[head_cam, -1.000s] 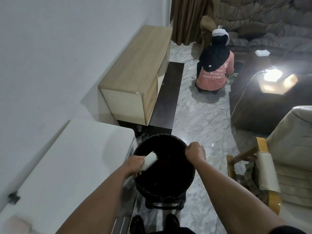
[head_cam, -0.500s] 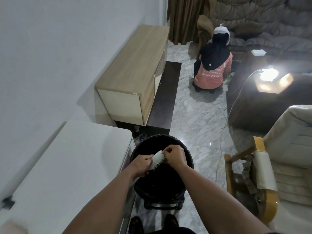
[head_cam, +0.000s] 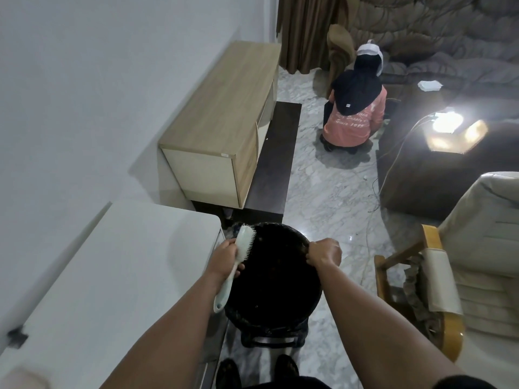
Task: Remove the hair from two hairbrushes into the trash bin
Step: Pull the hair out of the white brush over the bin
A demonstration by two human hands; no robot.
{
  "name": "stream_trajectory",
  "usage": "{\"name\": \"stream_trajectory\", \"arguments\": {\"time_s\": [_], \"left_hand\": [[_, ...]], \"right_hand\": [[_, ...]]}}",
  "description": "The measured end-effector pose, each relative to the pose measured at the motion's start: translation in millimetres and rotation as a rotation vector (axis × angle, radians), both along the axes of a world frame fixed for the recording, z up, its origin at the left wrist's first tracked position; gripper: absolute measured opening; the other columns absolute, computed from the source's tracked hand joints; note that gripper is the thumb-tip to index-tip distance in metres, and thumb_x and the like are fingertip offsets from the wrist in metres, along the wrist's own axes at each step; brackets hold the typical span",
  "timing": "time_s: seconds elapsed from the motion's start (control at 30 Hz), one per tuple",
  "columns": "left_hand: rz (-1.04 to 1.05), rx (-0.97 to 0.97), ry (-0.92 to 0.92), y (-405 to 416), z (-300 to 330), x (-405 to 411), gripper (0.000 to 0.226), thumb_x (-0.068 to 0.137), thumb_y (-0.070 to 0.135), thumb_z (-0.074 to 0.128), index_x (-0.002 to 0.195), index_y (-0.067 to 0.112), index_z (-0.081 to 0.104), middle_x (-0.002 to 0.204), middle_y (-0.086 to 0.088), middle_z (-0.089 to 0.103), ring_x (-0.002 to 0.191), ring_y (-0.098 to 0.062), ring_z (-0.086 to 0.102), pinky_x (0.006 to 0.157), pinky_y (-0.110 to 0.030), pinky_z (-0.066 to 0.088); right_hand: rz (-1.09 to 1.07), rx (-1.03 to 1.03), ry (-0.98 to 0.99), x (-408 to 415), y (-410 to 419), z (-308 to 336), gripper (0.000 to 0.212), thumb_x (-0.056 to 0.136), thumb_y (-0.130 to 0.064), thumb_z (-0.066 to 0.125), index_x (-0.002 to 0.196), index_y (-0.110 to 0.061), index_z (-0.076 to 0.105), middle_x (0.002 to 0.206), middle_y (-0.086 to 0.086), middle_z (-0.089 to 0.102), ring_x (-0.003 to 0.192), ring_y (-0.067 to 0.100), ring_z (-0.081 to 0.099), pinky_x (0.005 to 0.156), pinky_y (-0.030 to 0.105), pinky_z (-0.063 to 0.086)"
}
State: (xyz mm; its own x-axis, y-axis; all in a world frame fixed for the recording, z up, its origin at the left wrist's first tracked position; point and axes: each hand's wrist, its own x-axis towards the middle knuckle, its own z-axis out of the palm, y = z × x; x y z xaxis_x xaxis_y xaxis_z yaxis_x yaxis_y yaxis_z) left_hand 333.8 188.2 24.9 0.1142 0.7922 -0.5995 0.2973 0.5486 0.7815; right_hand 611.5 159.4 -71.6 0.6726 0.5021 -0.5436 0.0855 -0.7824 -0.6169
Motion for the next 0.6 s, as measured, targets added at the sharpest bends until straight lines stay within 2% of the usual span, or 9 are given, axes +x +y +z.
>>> {"name": "stream_trajectory", "arguments": {"time_s": [0.13,0.17,0.23,0.3,0.4,0.5,0.53,0.57,0.6], "left_hand": [[0.269,-0.118,-0.137,5,-10,-11,0.051,0.093,0.035,0.044,0.133,0.007,0.059,0.098,-0.016,0.065,0.071,-0.022,0.062,0.055,-0.032,0.053],[0.289,-0.150,-0.185,4,-9,-9,0.049,0.095,0.035,0.043,0.130,0.006,0.060,0.097,-0.016,0.065,0.070,-0.021,0.061,0.054,-0.032,0.053],[0.292,-0.183,-0.248,1,-2,1,0.040,0.101,0.032,0.039,0.117,0.006,0.064,0.091,-0.014,0.063,0.067,-0.018,0.058,0.055,-0.030,0.050],[0.251,-0.217,-0.308,-3,8,14,0.039,0.103,0.036,0.038,0.103,0.010,0.067,0.082,-0.010,0.063,0.065,-0.018,0.055,0.058,-0.031,0.046],[0.198,-0.257,-0.481,-8,15,33,0.052,0.109,0.043,0.035,0.103,0.007,0.072,0.079,-0.010,0.074,0.064,-0.020,0.069,0.062,-0.032,0.052],[0.114,-0.262,-0.548,-12,11,45,0.058,0.109,0.046,0.038,0.100,0.003,0.077,0.091,-0.018,0.079,0.082,-0.025,0.078,0.093,-0.044,0.054],[0.079,-0.250,-0.524,-13,11,46,0.057,0.108,0.048,0.041,0.100,0.006,0.079,0.094,-0.016,0.079,0.084,-0.025,0.077,0.096,-0.045,0.053],[0.061,-0.241,-0.480,-14,10,45,0.054,0.106,0.050,0.044,0.101,0.009,0.079,0.091,-0.013,0.078,0.079,-0.022,0.075,0.087,-0.041,0.054],[0.046,-0.247,-0.449,-15,7,44,0.053,0.103,0.053,0.047,0.102,0.010,0.077,0.084,-0.009,0.075,0.068,-0.019,0.071,0.070,-0.036,0.054]], "right_hand": [[0.111,0.004,0.007,-17,-15,26,0.018,0.068,-0.021,0.055,0.069,-0.014,0.072,0.070,0.008,0.075,0.071,0.034,0.076,0.074,0.048,0.067],[0.180,0.034,0.028,-32,-18,41,0.017,0.071,-0.018,0.058,0.076,-0.018,0.074,0.072,0.003,0.074,0.076,0.031,0.076,0.079,0.049,0.066],[0.363,0.137,0.068,-59,-22,64,0.030,0.079,-0.015,0.065,0.105,-0.023,0.077,0.088,-0.004,0.073,0.091,0.024,0.074,0.091,0.039,0.061],[0.528,0.277,0.044,-85,-21,78,0.034,0.085,-0.018,0.074,0.118,-0.024,0.076,0.099,-0.004,0.074,0.090,0.013,0.071,0.091,0.026,0.056],[0.618,0.413,0.032,-115,-21,89,0.036,0.083,-0.032,0.084,0.117,-0.025,0.078,0.097,-0.008,0.072,0.077,0.005,0.068,0.083,0.022,0.058],[0.570,0.418,-0.060,-118,-24,94,0.017,0.086,-0.028,0.080,0.102,-0.022,0.083,0.094,-0.009,0.074,0.084,0.005,0.070,0.081,0.019,0.055],[0.566,0.406,-0.063,-115,-26,95,0.012,0.086,-0.026,0.079,0.097,-0.021,0.083,0.091,-0.008,0.076,0.083,0.004,0.071,0.080,0.018,0.055],[0.567,0.398,-0.045,-111,-28,95,0.008,0.087,-0.024,0.079,0.093,-0.021,0.083,0.086,-0.007,0.078,0.080,0.004,0.072,0.077,0.018,0.056],[0.561,0.393,0.006,-109,-31,96,0.006,0.088,-0.021,0.078,0.090,-0.019,0.083,0.082,-0.005,0.079,0.075,0.005,0.073,0.073,0.020,0.058]]}}
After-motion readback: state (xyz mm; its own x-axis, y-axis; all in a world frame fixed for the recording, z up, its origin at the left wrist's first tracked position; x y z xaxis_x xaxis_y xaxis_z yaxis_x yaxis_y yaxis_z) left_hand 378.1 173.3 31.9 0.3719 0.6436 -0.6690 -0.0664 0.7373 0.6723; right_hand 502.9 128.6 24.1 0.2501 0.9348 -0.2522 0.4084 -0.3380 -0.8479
